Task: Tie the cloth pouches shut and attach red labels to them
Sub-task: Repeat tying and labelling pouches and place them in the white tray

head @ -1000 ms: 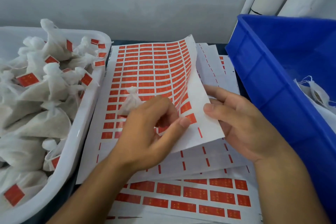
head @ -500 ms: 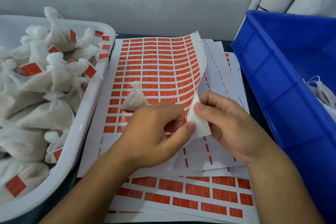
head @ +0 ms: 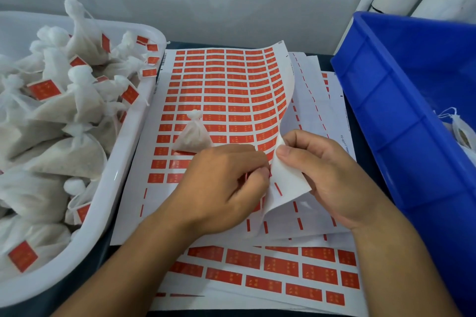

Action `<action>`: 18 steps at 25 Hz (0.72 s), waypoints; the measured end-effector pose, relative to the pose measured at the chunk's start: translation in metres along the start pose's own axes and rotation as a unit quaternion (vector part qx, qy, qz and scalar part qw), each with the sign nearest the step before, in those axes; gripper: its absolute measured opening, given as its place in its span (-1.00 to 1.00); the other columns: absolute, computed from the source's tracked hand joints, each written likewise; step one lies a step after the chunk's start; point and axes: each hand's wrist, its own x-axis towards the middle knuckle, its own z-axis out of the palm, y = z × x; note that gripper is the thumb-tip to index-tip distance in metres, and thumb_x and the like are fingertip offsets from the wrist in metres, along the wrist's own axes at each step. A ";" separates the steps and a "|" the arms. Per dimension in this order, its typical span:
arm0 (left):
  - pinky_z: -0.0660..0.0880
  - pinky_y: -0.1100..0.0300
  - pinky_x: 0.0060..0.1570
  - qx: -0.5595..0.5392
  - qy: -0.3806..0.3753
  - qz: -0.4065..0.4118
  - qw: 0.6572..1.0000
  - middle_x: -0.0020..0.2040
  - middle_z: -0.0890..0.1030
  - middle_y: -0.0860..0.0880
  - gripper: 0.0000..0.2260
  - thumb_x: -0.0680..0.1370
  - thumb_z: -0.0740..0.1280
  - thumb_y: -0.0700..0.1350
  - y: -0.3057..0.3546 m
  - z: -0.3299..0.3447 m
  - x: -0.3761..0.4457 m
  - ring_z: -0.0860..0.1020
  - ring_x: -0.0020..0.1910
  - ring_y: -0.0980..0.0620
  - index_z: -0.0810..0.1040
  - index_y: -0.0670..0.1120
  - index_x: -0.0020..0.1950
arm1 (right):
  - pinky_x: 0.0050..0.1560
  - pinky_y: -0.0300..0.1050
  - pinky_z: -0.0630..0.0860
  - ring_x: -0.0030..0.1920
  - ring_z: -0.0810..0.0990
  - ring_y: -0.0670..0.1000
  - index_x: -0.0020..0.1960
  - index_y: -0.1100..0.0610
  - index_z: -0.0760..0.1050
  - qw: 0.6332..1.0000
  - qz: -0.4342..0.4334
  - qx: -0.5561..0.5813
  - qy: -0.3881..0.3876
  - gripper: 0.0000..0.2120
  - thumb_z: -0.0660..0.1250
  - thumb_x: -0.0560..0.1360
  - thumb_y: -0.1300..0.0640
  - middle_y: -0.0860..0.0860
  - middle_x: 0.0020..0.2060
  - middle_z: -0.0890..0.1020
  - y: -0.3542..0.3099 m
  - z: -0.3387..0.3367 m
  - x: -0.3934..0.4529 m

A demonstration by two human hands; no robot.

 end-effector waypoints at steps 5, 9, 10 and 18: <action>0.38 0.37 -0.37 0.029 -0.005 0.004 1.000 -0.32 0.50 0.22 -0.73 0.59 0.20 0.17 0.002 -0.003 0.000 0.55 -0.25 0.11 0.52 0.08 -0.22 | 0.02 -0.12 0.66 0.09 0.70 -0.01 0.06 -0.02 0.60 0.999 -0.017 -0.033 0.025 -0.71 0.35 0.50 -0.19 -0.05 0.06 0.72 0.000 0.000 -0.001; 0.36 0.39 -0.42 0.074 -0.002 0.029 0.997 -0.36 0.41 0.24 -0.76 0.58 0.23 0.10 0.003 -0.004 0.003 0.50 -0.34 0.13 0.48 0.09 -0.27 | 0.08 -0.08 0.68 0.06 0.70 0.02 0.09 -0.01 0.59 0.995 -0.040 -0.093 0.024 -0.72 0.34 0.51 -0.16 -0.02 0.01 0.72 0.000 0.000 -0.001; 0.31 0.43 -0.41 0.073 -0.006 0.032 0.997 -0.37 0.38 0.26 -0.77 0.58 0.23 0.09 0.003 -0.004 0.003 0.48 -0.35 0.13 0.44 0.12 -0.27 | 0.11 -0.05 0.68 0.06 0.70 0.02 0.10 -0.01 0.59 0.993 -0.043 -0.106 0.024 -0.72 0.33 0.52 -0.15 -0.03 0.00 0.72 0.000 0.000 0.000; 0.33 0.34 -0.42 0.013 -0.027 0.027 0.999 -0.37 0.45 0.23 -0.74 0.60 0.14 0.03 0.001 -0.003 0.001 0.51 -0.32 0.10 0.41 0.13 -0.30 | 0.12 0.12 0.65 0.01 0.70 0.14 0.09 0.05 0.58 0.992 -0.048 -0.118 0.018 -0.72 0.35 0.52 -0.13 0.08 -0.03 0.72 -0.003 0.000 -0.002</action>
